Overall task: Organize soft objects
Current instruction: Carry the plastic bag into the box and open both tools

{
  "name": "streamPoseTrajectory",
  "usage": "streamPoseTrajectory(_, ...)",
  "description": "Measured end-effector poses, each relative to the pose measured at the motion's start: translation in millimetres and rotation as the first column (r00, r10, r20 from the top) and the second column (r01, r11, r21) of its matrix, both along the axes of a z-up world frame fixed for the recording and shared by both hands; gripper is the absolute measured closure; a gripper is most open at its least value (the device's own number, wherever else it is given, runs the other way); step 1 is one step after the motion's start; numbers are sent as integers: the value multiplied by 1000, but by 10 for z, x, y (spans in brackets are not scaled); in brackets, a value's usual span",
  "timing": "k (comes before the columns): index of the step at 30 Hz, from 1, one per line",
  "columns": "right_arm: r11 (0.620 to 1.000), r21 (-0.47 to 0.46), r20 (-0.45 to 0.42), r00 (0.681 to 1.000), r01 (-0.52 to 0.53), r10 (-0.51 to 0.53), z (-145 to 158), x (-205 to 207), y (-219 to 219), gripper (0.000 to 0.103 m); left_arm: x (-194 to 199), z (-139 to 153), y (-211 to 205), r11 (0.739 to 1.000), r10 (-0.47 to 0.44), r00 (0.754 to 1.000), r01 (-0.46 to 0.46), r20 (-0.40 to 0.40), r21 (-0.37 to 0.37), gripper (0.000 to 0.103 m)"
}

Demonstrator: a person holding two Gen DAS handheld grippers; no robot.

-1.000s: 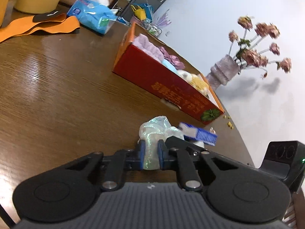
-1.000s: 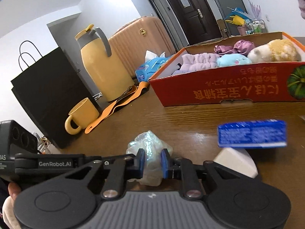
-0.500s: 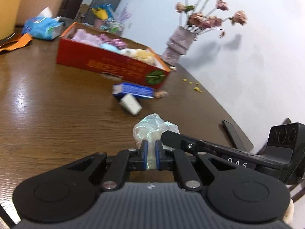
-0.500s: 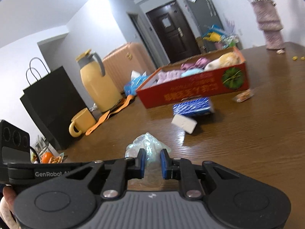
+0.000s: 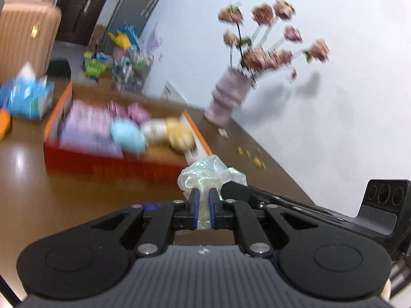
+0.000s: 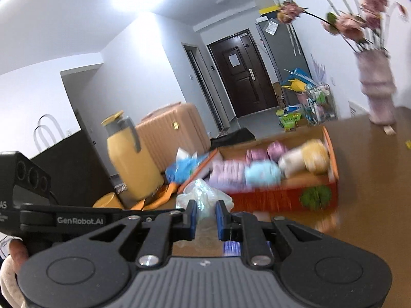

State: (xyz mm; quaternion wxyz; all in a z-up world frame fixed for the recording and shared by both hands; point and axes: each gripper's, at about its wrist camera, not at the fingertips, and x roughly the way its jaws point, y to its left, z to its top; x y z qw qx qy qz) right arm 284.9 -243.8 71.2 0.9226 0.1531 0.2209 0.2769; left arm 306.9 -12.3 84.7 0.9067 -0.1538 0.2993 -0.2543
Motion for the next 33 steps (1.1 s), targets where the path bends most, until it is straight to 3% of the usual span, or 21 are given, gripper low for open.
streamPoseTrajectory(2, 1000, -2, -19, 1000, -12, 12, 108, 441, 61, 88, 414, 77, 20, 1000, 15, 1000, -15, -4, 17, 95)
streamPoseTrajectory(6, 996, -84, -107, 994, -10, 0, 94, 1300, 263, 88, 1259, -74, 54, 999, 43, 990, -42, -134, 17, 94)
streamPoseTrajectory(10, 987, -155, -252, 968, -38, -3, -242, 1960, 440, 88, 1796, -478, 28, 995, 76, 971, -58, -228, 85, 95)
streamPoseTrajectory(14, 974, -221, -356, 934, -57, -26, -639, 2256, 561, 84, 2024, -874, 62, 990, 110, 945, -75, -307, 123, 93)
streamPoseTrajectory(19, 982, -185, -376, 926, -37, -36, -796, 2281, 519, 69, 2025, -923, 142, 987, 130, 949, -95, -287, 132, 85)
streamPoseTrajectory(22, 981, -193, -370, 927, -13, -60, -722, 2263, 472, 59, 1923, -823, 211, 981, 154, 955, -117, -253, 155, 54)
streamPoseTrajectory(23, 981, -195, -364, 929, -6, -67, -672, 2237, 453, 49, 1853, -754, 240, 980, 156, 961, -122, -226, 156, 44)
streamPoseTrajectory(25, 981, -195, -333, 940, 13, -79, -524, 2187, 387, 36, 1738, -562, 233, 976, 164, 971, -133, -177, 174, 42)
streamPoseTrajectory(28, 980, -192, -260, 960, 48, -98, -202, 1968, 252, 35, 1476, -214, 237, 962, 173, 981, -150, -85, 227, 40)
streamPoseTrajectory(31, 975, -204, -182, 975, 90, -128, 176, 1674, 86, 34, 1172, 120, 259, 947, 185, 983, -179, 2, 267, 30)
streamPoseTrajectory(33, 967, -224, -114, 982, 121, -149, 421, 1424, -51, 24, 939, 319, 275, 938, 184, 981, -192, 58, 287, 25)
